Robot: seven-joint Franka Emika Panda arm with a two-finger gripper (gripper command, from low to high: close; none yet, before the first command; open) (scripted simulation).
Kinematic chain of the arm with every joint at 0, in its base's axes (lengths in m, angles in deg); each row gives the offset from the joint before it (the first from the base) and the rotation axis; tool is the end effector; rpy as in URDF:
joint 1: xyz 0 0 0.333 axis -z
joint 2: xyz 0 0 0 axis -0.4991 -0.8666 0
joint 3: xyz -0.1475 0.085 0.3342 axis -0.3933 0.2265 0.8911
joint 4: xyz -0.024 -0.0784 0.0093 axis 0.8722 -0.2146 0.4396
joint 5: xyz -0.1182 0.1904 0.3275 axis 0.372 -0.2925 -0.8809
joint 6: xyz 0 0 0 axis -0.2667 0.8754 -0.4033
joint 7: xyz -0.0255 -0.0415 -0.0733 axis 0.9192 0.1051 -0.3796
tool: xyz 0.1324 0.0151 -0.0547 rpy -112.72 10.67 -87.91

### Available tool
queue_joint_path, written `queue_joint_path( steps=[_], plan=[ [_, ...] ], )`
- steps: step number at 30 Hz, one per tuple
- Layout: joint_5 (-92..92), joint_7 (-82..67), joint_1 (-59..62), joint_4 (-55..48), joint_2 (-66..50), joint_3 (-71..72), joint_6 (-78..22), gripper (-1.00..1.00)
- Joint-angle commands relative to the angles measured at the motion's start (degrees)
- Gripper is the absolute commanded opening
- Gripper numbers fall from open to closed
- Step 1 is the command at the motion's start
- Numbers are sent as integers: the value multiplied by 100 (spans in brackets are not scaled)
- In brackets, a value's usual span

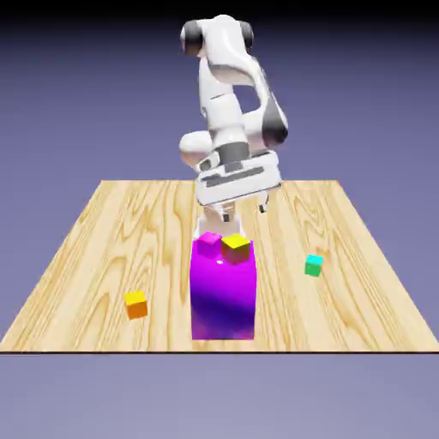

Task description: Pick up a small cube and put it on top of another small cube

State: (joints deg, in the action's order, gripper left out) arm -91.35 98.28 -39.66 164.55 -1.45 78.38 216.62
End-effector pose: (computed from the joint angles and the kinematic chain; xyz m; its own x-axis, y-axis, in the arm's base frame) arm 0.3861 0.0522 0.4074 0.3845 -0.9228 -0.0249 -0.7611 -0.3016 -0.5743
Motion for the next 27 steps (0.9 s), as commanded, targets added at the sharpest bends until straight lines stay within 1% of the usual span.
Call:
queue_joint_path(
  steps=[1, 27],
  plan=[
    [-250, 12, -56, 10, -53, 24, -40, 0],
    [-6728, 332, -1500, 272, -1425, 645, -1076, 0]
  ],
)
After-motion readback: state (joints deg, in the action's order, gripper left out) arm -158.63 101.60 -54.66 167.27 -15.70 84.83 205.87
